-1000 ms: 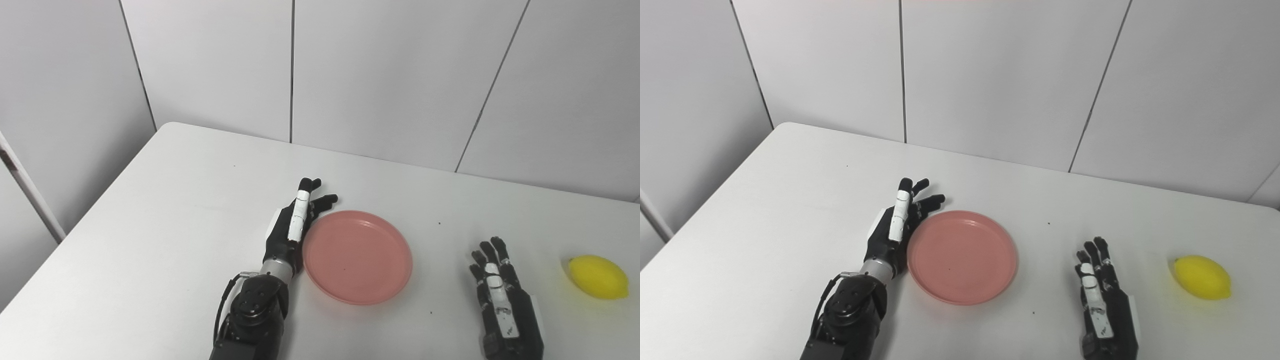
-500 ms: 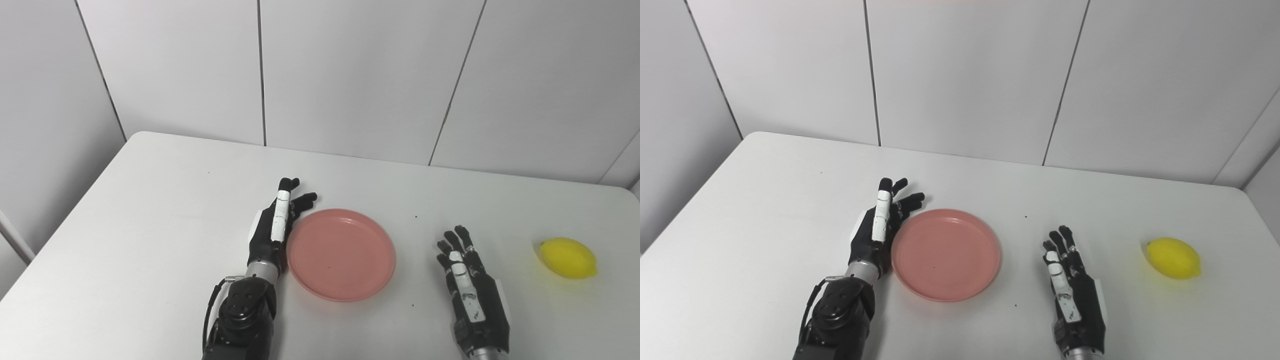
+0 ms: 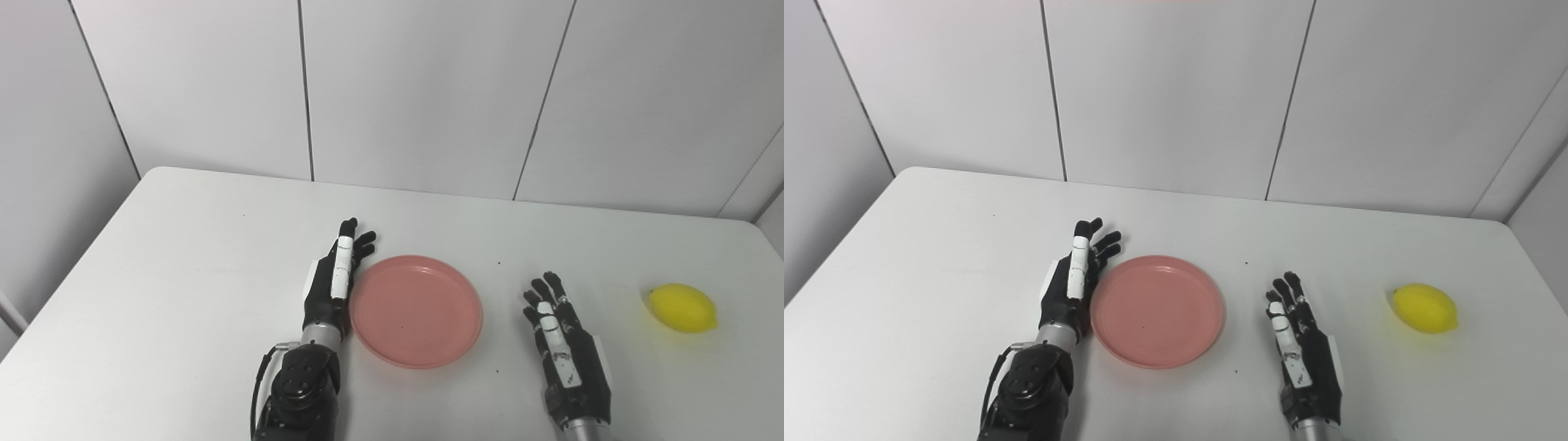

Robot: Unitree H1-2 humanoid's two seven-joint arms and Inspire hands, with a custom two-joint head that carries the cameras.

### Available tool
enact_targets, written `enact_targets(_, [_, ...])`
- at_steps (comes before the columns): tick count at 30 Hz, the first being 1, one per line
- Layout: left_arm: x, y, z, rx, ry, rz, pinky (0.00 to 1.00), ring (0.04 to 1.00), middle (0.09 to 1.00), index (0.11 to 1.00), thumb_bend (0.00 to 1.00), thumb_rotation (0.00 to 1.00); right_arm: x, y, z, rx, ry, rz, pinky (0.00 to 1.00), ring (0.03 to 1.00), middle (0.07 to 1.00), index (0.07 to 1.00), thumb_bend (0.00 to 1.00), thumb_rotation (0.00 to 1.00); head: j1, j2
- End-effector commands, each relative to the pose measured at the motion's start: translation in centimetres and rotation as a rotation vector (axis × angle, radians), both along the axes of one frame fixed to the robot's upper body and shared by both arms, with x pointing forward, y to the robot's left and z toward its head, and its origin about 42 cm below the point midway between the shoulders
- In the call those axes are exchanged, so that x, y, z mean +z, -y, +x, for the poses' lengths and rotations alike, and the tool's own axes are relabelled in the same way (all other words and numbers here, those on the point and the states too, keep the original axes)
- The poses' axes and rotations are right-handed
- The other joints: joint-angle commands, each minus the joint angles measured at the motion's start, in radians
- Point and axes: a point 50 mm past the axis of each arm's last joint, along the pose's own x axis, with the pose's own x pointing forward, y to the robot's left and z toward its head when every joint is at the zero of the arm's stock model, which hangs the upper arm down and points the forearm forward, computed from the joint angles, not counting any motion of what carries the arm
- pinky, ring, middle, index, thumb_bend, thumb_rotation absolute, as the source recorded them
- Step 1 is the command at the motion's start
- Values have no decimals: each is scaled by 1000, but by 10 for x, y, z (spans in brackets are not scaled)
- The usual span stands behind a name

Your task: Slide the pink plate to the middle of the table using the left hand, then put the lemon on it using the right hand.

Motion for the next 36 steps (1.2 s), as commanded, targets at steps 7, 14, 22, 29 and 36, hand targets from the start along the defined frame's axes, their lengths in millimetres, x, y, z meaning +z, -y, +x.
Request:
enact_targets(7, [-10, 5, 2, -44, -50, -38, 1000, 872, 836, 950, 809, 1000, -18, -10, -6, -12, -50, 6, 957, 923, 927, 938, 740, 650, -41, -7])
enact_targets(14, [-15, -6, 4, -64, -67, -39, 1000, 875, 847, 946, 817, 1000, -12, -11, -5, -52, -5, -33, 942, 911, 910, 912, 713, 650, -140, -21])
enact_targets(22, [-21, -16, 7, -88, -84, -74, 1000, 898, 869, 966, 791, 1000, 12, -7, 3, -160, 45, -175, 802, 826, 853, 850, 711, 644, -193, -36])
enact_targets(29, [-24, -14, 10, -87, -88, -81, 1000, 897, 871, 968, 789, 1000, 32, 8, 6, -237, 104, -347, 712, 790, 838, 853, 667, 621, -190, -47])
enact_targets(36, [-26, -12, 11, -89, -91, -90, 1000, 903, 866, 968, 781, 1000, 51, 32, 14, -293, 176, -455, 710, 784, 841, 859, 625, 602, -193, -60])
